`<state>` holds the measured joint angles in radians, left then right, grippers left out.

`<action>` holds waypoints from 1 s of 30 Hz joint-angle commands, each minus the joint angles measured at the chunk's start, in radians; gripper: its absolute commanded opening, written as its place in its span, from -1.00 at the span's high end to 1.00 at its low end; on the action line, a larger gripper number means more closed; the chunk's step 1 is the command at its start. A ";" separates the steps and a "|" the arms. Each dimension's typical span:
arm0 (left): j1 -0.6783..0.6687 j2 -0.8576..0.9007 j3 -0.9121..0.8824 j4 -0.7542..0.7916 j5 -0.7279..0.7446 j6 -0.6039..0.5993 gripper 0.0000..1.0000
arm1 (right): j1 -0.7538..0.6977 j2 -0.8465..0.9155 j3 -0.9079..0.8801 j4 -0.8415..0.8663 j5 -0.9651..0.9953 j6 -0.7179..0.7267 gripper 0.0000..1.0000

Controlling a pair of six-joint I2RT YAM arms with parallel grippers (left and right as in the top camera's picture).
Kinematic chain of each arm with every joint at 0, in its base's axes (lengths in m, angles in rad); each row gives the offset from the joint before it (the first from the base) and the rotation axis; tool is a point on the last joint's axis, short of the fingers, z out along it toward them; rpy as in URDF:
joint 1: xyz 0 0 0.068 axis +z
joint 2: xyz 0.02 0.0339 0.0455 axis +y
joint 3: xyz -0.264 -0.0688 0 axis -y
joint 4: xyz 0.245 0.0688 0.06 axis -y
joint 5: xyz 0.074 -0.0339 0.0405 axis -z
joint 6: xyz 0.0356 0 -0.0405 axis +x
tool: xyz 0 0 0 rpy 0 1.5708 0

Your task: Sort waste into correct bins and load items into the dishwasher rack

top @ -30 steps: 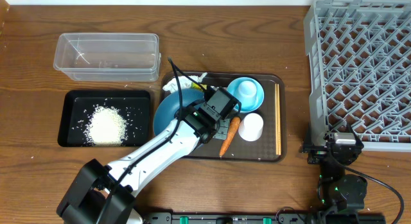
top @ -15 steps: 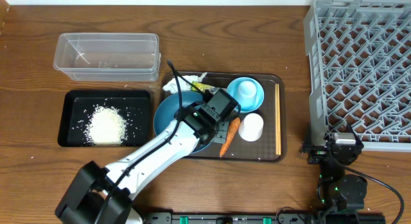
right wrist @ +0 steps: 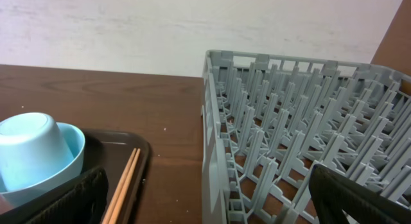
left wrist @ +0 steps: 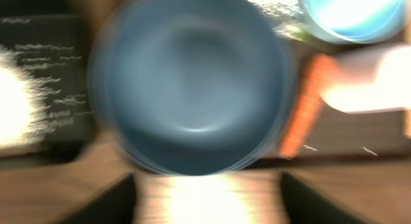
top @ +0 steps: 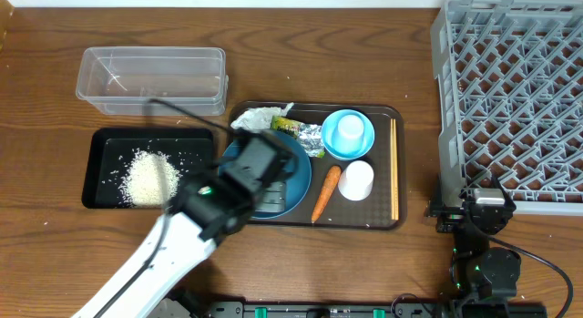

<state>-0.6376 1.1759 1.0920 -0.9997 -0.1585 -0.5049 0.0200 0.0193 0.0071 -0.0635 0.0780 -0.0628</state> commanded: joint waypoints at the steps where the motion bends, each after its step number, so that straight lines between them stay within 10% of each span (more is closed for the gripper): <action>1: 0.092 -0.061 0.018 -0.058 -0.146 -0.010 -0.96 | -0.006 0.000 -0.002 -0.004 -0.003 -0.009 -0.98; 12: 0.398 -0.084 0.013 -0.334 -0.151 -0.140 -0.96 | -0.006 0.000 -0.002 -0.004 -0.004 -0.009 -0.98; 30: 0.418 -0.083 0.013 -0.331 -0.142 -0.140 -0.96 | -0.006 0.000 -0.002 -0.003 -0.004 -0.009 -0.98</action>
<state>-0.2241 1.0950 1.0954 -1.3277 -0.2947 -0.6323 0.0200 0.0193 0.0071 -0.0639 0.0776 -0.0628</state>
